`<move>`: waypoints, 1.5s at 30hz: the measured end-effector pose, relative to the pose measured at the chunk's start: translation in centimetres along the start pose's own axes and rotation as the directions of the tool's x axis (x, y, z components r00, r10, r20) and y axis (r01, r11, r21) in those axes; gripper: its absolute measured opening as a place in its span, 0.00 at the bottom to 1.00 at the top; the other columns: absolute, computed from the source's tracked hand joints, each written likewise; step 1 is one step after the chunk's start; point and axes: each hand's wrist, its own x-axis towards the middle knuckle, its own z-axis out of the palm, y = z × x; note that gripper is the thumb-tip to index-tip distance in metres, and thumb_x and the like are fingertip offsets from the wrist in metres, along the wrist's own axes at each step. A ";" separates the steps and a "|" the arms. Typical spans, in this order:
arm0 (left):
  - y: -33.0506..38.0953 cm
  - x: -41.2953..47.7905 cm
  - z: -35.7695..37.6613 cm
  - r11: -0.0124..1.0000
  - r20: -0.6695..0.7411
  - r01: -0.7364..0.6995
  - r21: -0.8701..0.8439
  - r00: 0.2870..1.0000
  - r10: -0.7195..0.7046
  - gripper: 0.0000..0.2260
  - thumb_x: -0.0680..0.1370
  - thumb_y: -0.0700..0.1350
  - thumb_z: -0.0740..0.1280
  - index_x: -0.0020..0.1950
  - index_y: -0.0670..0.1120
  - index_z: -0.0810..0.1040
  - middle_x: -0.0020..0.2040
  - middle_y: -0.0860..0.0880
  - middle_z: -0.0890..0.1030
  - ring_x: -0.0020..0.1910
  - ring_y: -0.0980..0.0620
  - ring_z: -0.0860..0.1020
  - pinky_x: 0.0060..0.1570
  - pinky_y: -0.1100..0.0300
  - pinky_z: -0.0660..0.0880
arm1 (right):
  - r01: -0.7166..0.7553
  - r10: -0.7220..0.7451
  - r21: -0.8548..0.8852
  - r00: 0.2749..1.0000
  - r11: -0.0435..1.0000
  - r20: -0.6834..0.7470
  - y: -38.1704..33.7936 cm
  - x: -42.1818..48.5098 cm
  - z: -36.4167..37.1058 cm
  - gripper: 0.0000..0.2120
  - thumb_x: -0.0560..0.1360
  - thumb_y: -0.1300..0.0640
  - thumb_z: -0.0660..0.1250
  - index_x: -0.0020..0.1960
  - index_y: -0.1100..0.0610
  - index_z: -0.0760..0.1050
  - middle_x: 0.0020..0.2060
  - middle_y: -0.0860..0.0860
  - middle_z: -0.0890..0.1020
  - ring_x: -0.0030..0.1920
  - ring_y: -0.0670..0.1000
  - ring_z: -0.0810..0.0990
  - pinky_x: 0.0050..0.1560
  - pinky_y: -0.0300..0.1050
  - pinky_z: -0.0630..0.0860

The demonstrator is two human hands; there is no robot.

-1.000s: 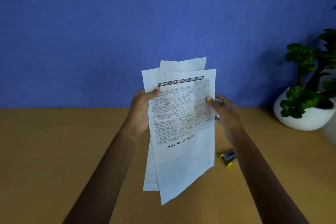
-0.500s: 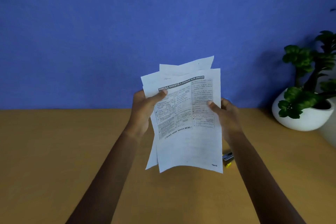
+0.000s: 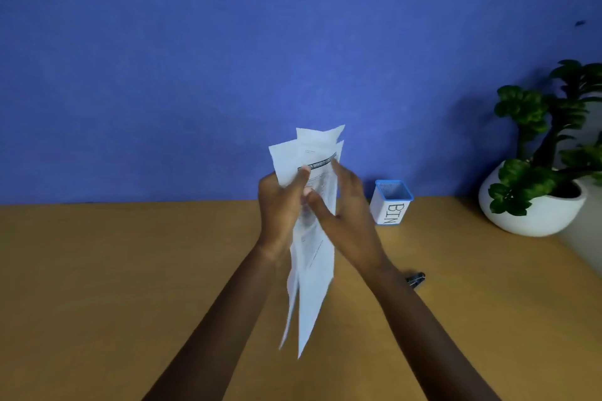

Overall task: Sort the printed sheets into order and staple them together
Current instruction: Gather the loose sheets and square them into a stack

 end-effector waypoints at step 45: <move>2.8 4.8 -2.9 0.637 0.340 -0.227 0.736 0.939 -0.058 0.09 0.70 0.47 0.72 0.46 0.45 0.77 0.46 0.48 0.80 0.45 0.48 0.79 0.45 0.55 0.74 | -0.070 0.080 0.083 0.990 0.994 -0.118 3.1 3.5 -2.7 0.04 0.76 0.59 0.64 0.50 0.57 0.76 0.48 0.48 0.81 0.44 0.44 0.80 0.38 0.25 0.74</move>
